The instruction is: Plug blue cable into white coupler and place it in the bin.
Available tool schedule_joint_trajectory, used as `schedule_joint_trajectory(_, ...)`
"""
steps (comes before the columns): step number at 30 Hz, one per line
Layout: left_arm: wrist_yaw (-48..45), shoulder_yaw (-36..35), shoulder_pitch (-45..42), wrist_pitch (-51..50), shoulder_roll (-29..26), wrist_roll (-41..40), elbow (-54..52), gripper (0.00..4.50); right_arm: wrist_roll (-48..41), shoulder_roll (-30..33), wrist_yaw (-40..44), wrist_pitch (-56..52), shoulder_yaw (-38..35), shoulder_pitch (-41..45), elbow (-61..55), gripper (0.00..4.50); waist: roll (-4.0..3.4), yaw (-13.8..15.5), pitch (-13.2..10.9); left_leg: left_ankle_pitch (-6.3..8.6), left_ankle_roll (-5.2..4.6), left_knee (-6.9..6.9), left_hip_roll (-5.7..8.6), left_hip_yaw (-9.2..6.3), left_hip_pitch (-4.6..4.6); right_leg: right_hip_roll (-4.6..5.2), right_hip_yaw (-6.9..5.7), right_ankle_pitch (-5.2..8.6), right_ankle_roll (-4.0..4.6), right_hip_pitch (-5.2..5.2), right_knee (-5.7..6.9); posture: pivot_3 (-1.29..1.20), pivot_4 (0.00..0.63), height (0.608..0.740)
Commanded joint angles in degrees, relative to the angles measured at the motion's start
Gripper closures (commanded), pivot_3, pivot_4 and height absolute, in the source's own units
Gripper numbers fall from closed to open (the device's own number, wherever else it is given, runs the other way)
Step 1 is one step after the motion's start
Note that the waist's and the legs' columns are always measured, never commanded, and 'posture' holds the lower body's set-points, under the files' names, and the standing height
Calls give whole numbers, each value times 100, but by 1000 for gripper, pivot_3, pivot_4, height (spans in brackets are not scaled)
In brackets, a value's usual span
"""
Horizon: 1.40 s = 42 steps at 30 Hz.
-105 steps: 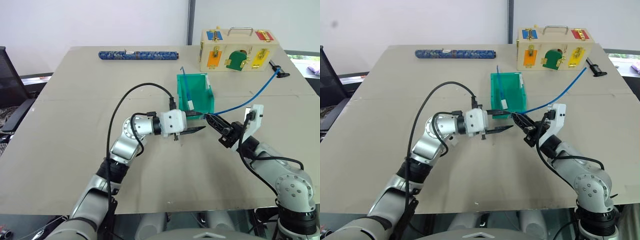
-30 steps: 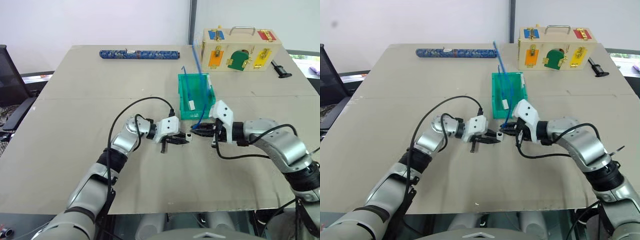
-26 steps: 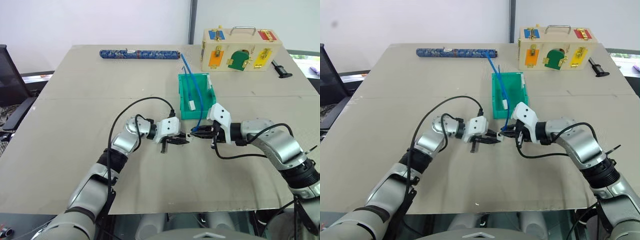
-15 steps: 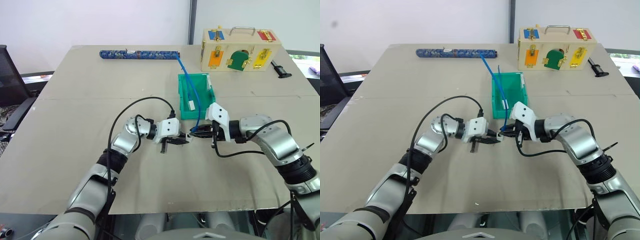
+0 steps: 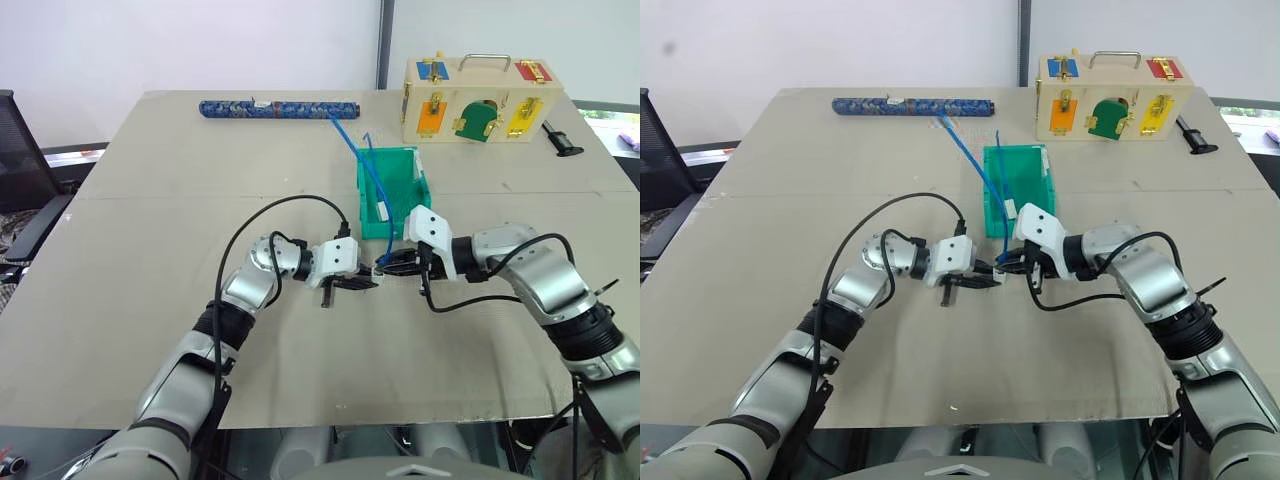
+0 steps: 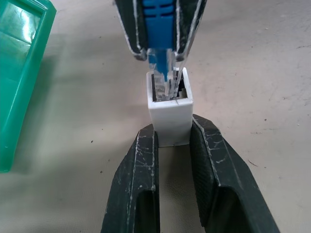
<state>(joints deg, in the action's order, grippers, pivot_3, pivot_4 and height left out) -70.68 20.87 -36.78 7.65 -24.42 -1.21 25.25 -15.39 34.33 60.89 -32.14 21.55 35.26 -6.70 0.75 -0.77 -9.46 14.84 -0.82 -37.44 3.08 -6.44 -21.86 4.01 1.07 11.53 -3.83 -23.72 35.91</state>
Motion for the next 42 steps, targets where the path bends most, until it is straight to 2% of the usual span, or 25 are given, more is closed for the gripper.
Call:
schedule_joint_trajectory(1,-38,64,100,-18,11,51,-200,4181,155,190,276,-176,198,-16,52,4500,1,6,0,0,0,0,1,-2,0,0,0,0,0,0,0,0,150,740)
schedule_joint_trajectory(7,-19,68,124,-20,19,69,-237,4181,331,228,493,-414,455,321,247,4500,0,3,1,0,1,0,3,-4,-1,1,-1,0,0,0,0,0,150,740)
schedule_joint_trajectory(16,52,66,155,-69,54,63,-341,4181,713,-44,571,-486,928,520,758,4500,2,-2,14,0,0,0,3,-8,12,1,-4,0,0,11,4,0,150,740)
schedule_joint_trajectory(24,95,47,204,-106,60,76,-395,4181,852,-128,630,-471,959,419,804,4500,3,-5,40,0,1,0,3,-9,13,1,-5,0,0,12,5,0,150,740)
schedule_joint_trajectory(28,120,24,250,-123,65,67,-439,4181,945,-343,276,287,623,284,1005,4500,6,-6,61,0,1,1,3,-10,15,0,-4,0,0,13,5,0,150,740)
schedule_joint_trajectory(32,174,-82,396,-358,39,-28,-659,4181,188,-654,-105,565,-613,71,365,3430,1,-16,59,-1,2,0,1,-12,13,-2,-4,0,1,11,5,0,150,740)
schedule_joint_trajectory(36,216,-187,538,-794,-4,-176,-1053,4181,-166,-660,-454,698,-1312,-292,-461,1553,-3,-8,55,-5,9,0,2,-10,-6,2,1,-1,1,-10,7,0,150,740)
schedule_joint_trajectory(37,235,-225,579,-927,-25,-230,-1178,4181,-324,-645,-550,587,-1499,-445,-743,1214,-3,-7,55,-5,9,0,2,-10,-7,2,1,-1,1,-11,8,0,150,740)
schedule_joint_trajectory(42,412,-569,701,-2210,-47,-774,-1946,4181,-409,-314,-1107,540,-2235,-1537,-2118,1214,-2,16,55,-1,4,6,0,-25,-21,2,-9,1,1,-15,0,0,150,740)
